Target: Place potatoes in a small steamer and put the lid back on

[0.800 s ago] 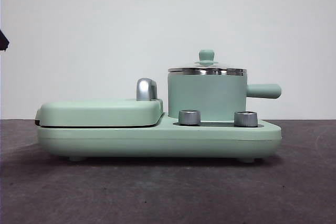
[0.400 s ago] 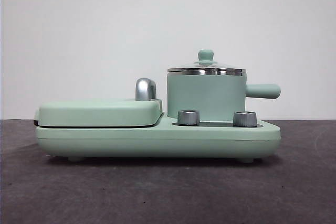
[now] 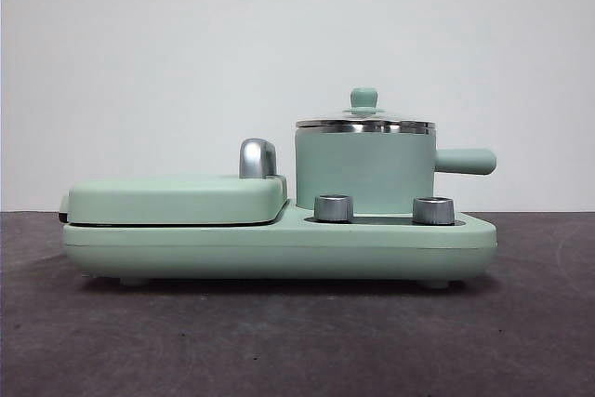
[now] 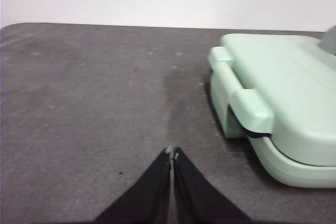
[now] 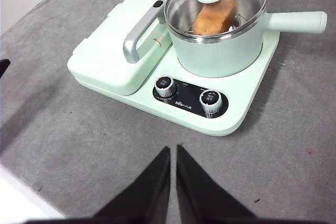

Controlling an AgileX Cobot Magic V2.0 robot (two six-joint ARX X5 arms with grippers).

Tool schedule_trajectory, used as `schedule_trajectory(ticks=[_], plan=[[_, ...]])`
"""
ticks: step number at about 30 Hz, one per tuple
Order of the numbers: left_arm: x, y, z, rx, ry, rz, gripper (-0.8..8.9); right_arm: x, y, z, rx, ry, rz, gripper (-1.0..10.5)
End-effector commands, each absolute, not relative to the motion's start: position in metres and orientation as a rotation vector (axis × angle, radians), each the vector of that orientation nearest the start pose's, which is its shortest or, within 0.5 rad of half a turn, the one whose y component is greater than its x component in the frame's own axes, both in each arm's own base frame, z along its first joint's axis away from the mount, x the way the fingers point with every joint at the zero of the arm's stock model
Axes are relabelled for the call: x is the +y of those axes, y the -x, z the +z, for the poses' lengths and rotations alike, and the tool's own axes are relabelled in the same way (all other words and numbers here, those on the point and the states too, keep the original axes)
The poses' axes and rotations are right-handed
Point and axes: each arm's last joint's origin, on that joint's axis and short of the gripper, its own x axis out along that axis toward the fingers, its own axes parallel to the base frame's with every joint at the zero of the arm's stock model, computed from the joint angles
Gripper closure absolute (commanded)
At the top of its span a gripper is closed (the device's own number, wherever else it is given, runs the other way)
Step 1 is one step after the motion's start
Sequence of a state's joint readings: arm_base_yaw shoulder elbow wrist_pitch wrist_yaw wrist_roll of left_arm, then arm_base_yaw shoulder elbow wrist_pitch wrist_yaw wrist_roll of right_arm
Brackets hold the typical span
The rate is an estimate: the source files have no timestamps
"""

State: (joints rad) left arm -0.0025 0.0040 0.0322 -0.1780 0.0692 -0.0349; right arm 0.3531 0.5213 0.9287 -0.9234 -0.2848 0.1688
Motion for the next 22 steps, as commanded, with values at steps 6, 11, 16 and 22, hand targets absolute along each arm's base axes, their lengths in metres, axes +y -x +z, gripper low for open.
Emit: schedule_trajectory(ticks=[6,11,16,22], plan=[[-0.002,-0.096,0.15,0.177,0.037,-0.062,8.05,0.034,-0.068,0.343,0.563,-0.143,0.584,9.3],[-0.002,-0.096,0.15,0.177,0.037,-0.062,8.05,0.034,-0.068,0.343,0.563,-0.143,0.584,9.3],[-0.002,-0.096,0.15,0.177,0.037,-0.062,8.05,0.033,-0.067,0.342,0.545,-0.142,0.573,9.3],[-0.002,-0.096,0.15,0.178,0.037,-0.062,8.05,0.02,-0.066,0.313,0.408,-0.141,0.395,9.3]])
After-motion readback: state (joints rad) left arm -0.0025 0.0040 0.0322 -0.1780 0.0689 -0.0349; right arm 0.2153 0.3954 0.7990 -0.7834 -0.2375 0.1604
